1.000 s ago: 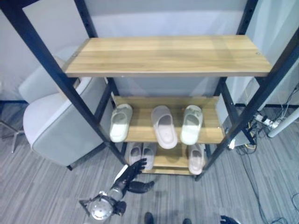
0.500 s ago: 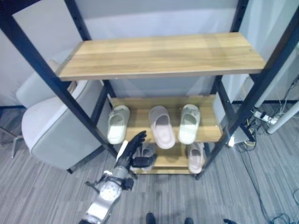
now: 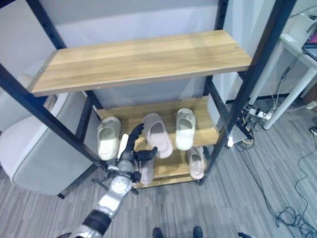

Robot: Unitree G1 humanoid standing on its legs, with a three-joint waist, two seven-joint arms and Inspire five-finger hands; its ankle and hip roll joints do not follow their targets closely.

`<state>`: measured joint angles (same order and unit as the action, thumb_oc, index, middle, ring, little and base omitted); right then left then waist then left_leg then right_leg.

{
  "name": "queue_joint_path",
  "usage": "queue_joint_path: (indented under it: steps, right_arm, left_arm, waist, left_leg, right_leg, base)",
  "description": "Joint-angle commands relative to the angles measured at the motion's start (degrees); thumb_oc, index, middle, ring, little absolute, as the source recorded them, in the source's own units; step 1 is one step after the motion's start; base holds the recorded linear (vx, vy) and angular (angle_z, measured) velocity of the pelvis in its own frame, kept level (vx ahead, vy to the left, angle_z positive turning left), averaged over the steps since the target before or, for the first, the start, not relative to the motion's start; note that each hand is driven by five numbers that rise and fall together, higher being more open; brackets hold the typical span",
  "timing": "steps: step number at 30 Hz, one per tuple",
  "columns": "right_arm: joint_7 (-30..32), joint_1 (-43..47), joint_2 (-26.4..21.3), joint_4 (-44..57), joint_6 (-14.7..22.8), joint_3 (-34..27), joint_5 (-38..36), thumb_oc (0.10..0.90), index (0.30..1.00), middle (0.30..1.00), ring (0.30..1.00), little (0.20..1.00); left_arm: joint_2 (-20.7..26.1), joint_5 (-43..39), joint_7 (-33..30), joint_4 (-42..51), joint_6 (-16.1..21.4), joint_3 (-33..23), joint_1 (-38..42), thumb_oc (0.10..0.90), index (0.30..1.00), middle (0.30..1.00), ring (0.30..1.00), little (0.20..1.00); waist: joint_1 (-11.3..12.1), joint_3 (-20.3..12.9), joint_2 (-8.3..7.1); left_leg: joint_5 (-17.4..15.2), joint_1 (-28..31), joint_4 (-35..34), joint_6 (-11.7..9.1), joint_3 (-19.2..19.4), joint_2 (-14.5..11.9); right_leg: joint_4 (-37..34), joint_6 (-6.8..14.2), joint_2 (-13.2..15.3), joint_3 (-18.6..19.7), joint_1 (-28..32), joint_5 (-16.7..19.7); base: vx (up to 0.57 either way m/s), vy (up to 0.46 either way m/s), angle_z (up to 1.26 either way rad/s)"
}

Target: Arrange the slippers neatly on the shoe rack.

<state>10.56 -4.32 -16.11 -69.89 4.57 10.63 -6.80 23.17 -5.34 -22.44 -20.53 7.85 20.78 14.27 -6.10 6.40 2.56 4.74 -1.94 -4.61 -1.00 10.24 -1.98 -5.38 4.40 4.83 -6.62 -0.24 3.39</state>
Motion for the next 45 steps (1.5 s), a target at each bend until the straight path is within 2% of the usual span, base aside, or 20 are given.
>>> queue_joint_path:
  steps: [1,5,12,17,18,19,20,21,27,32,37,38,40,41,45]
  right_arm:
    - [1.9,1.3,-2.6,0.5,1.1,1.6,0.7,0.8,0.9,0.9,0.9,0.9]
    - [2.0,1.8,-3.1,1.6,1.4,2.5,0.7,0.8,0.9,0.9,0.9,0.9]
    - [2.0,2.5,-3.4,3.1,1.9,3.5,0.2,0.8,0.9,0.9,0.9,0.9]
    - [1.7,1.9,-3.8,5.5,3.0,4.4,-0.3,0.8,0.9,0.9,0.9,0.9]
    - [1.6,1.8,-3.8,5.8,3.2,4.5,-0.4,0.8,0.9,0.9,0.9,0.9]
    - [1.5,1.6,-3.8,5.9,3.3,4.7,-0.5,0.8,0.9,0.9,0.9,0.9]
    - [1.4,1.6,-3.9,5.9,3.5,4.7,-0.6,0.8,0.9,0.9,0.9,0.9]
    - [1.2,1.5,-3.9,6.0,3.6,4.7,-0.7,0.8,0.9,0.9,0.9,0.9]
    - [0.7,1.0,-4.0,6.0,4.0,4.2,-1.7,0.8,0.9,0.9,0.9,0.9]
    - [0.0,0.4,-3.5,5.6,3.7,3.5,-1.8,0.8,0.9,0.9,0.9,0.9]
    - [-0.6,0.1,-3.0,5.9,3.4,3.3,-1.5,0.8,0.9,0.9,0.9,0.9]
    - [-0.9,0.0,-2.8,6.1,3.3,3.0,-1.5,0.8,0.9,0.9,0.9,0.9]
    - [-1.1,-0.2,-2.7,6.2,3.3,3.0,-1.5,0.8,0.9,0.9,0.9,0.9]
    - [-1.4,-0.6,-2.3,6.2,3.2,2.7,-1.3,0.8,0.9,0.9,0.9,0.9]
    - [-2.3,-1.1,-1.8,5.8,2.9,2.2,-1.0,0.8,0.9,0.9,0.9,0.9]
  left_arm:
    - [-1.1,0.7,-3.6,-2.6,4.7,-1.9,14.2,0.8,0.9,0.9,0.9,0.9]
    - [-0.5,-0.3,-5.1,-7.1,4.6,-0.4,20.2,0.8,0.9,0.9,0.9,0.9]
    - [0.5,-0.4,-6.5,-13.0,4.0,0.8,25.4,0.8,0.9,0.9,0.9,0.9]
    - [2.7,1.1,-7.0,-20.6,2.8,2.7,30.2,0.8,0.9,0.9,0.9,0.9]
    - [3.1,1.3,-6.9,-22.0,2.8,3.1,31.2,0.72,0.78,0.78,0.78,0.78]
    - [3.6,1.4,-6.7,-23.1,2.7,3.4,31.9,0.499,0.448,0.448,0.448,0.448]
    - [3.8,1.3,-6.3,-24.4,2.7,3.9,32.5,0.499,0.448,0.448,0.448,0.448]
    - [4.2,1.1,-6.0,-25.5,2.8,4.1,33.2,0.4,0.3,0.3,0.3,0.3]
    - [5.1,0.9,-5.3,-23.5,3.0,4.1,33.1,0.4,0.3,0.3,0.3,0.3]
    - [5.1,1.7,-4.2,-17.2,3.5,2.7,28.8,0.4,0.3,0.3,0.3,0.3]
    - [6.0,1.3,-3.2,-8.7,4.7,0.7,24.7,0.4,0.3,0.3,0.3,0.3]
    - [6.6,1.3,-2.6,-3.6,5.6,-0.2,22.6,0.4,0.3,0.3,0.3,0.3]
    - [6.8,1.0,-2.1,-0.1,6.1,-1.0,20.9,0.4,0.3,0.3,0.3,0.3]
    - [6.9,0.2,-0.8,5.4,7.3,-2.4,17.6,0.4,0.3,0.3,0.3,0.3]
    - [7.7,-1.6,3.1,14.6,8.8,-4.4,11.0,0.4,0.3,0.3,0.3,0.3]
  waist:
    - [-0.7,0.3,-0.57]
    - [-1.8,0.3,-0.32]
    - [-2.6,0.2,-0.39]
    - [-3.7,0.0,-0.7]
    - [-3.8,0.0,-0.79]
    - [-3.9,-0.1,-0.85]
    - [-4.1,-0.1,-0.94]
    - [-4.1,-0.1,-1.04]
    - [-4.2,0.1,-1.19]
    - [-3.3,0.5,-1.43]
    - [-2.3,0.8,-1.48]
    - [-1.7,0.8,-1.51]
    - [-1.3,0.8,-1.51]
    - [-0.7,0.7,-1.64]
    - [0.6,0.5,-1.76]
  left_leg:
    - [-4.1,-0.1,-0.4,-3.7,-3.4,-0.1]
    - [-3.2,-3.3,-0.4,-3.7,-2.9,-0.1]
    - [-2.6,-5.3,-0.4,-3.7,-2.1,-0.3]
    - [-2.4,-6.1,-0.4,-3.7,-1.1,-0.5]
    - [-2.4,-6.2,-0.4,-3.7,-0.9,-0.5]
    - [-2.4,-6.2,-0.4,-3.7,-0.8,-0.6]
    - [-2.4,-6.2,-0.4,-3.7,-0.8,-0.6]
    - [-2.4,-6.2,-0.4,-3.7,-0.7,-0.7]
    - [-2.7,-5.6,-0.4,-3.7,-0.5,-0.7]
    - [-3.0,-4.0,-0.4,-3.8,-1.0,-0.7]
    - [-3.2,-2.6,-0.4,-3.9,-1.6,-0.7]
    - [-3.2,-2.3,-0.4,-4.0,-1.9,-0.7]
    - [-3.3,-1.9,-0.4,-4.0,-2.1,-0.7]
    - [-3.4,-1.2,-0.4,-4.1,-2.4,-0.7]
    - [-3.6,0.1,-0.4,-4.2,-3.0,-0.8]
  right_leg:
    - [0.4,5.8,1.2,-0.3,-2.7,-1.3]
    - [0.4,5.8,1.1,0.5,-6.2,-0.3]
    - [0.4,5.7,1.0,1.6,-9.0,0.7]
    - [0.4,5.9,0.8,2.7,-10.4,1.3]
    - [0.4,6.0,0.7,2.8,-10.6,1.4]
    - [0.4,6.0,0.6,2.8,-10.6,1.4]
    - [0.4,6.0,0.6,2.9,-10.7,1.5]
    - [0.4,6.1,0.6,3.0,-10.7,1.6]
    - [0.4,6.1,0.5,3.1,-10.4,1.3]
    - [0.4,6.0,0.5,2.3,-8.3,0.7]
    - [0.4,6.0,0.6,1.5,-6.5,0.2]
    - [0.4,6.0,0.6,1.0,-5.7,-0.2]
    - [0.4,6.0,0.5,0.8,-5.2,-0.4]
    - [0.4,5.9,0.6,0.3,-4.2,-0.6]
    - [0.4,5.8,0.7,-0.6,-2.4,-1.2]
  base:
    - [-0.05,0.009,-0.11]
    - [-0.07,0.001,-0.08]
    - [-0.03,0.002,-0.11]
    - [0.0,0.003,-0.13]
    - [0.01,0.002,-0.11]
    - [0.01,-0.004,-0.07]
    - [0.0,-0.007,-0.04]
    - [0.0,-0.006,-0.08]
    - [-0.01,-0.001,-0.08]
    - [0.0,-0.003,0.01]
    - [0.0,-0.017,0.08]
    - [0.0,-0.017,0.14]
    - [0.01,-0.021,0.09]
    - [0.01,-0.024,0.06]
    - [0.02,-0.013,0.21]
